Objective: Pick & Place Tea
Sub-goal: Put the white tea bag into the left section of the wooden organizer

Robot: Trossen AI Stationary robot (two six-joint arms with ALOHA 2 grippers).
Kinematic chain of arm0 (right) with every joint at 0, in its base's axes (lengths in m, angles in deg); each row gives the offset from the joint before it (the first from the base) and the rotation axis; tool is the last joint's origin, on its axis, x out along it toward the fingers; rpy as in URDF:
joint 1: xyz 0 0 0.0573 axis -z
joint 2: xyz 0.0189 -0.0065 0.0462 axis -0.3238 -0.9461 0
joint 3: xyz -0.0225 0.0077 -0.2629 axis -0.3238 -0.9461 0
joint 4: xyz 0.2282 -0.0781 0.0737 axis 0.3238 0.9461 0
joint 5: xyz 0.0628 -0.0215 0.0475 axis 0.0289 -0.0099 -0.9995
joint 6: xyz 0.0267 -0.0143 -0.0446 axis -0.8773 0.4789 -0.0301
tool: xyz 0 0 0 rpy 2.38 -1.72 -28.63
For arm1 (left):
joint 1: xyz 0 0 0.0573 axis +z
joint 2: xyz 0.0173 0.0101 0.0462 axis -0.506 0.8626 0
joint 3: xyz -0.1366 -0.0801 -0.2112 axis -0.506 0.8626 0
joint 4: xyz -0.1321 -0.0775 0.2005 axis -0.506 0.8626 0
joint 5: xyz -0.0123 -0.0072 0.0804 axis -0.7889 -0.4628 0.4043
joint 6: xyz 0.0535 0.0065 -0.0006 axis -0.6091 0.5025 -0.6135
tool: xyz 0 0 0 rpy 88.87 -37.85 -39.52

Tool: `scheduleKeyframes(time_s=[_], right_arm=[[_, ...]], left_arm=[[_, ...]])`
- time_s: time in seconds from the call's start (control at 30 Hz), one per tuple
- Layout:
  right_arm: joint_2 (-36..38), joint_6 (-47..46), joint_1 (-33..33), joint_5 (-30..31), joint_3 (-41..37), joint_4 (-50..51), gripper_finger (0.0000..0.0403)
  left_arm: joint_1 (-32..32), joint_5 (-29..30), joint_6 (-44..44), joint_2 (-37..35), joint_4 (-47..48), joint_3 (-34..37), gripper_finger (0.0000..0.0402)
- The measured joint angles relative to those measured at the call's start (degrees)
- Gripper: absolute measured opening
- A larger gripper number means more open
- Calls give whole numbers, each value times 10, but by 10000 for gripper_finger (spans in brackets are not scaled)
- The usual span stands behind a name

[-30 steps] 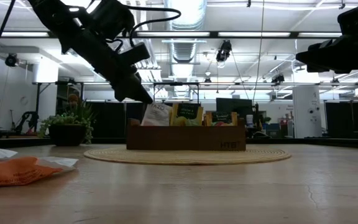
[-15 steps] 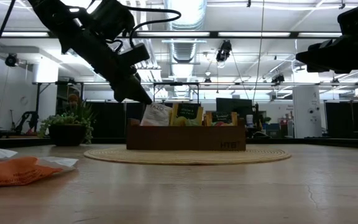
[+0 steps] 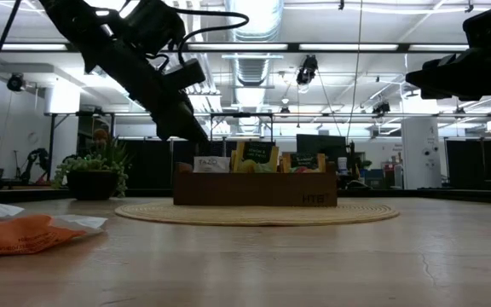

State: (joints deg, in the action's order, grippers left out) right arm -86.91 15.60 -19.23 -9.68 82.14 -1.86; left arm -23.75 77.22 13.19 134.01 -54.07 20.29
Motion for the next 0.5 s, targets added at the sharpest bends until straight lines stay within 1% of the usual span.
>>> scheduleKeyframes(time_s=[0.1,0.17,0.37,0.5], right_arm=[[0,0,0,0,0,0,8],[0,0,0,0,0,0,8],[0,0,0,0,0,0,8],[0,0,0,0,0,0,8]], left_arm=[[-3,23,7,-3,8,-6,111],[-8,33,14,-9,37,-15,118],[-39,38,52,-47,159,-50,119],[-71,38,57,-85,175,-52,119]])
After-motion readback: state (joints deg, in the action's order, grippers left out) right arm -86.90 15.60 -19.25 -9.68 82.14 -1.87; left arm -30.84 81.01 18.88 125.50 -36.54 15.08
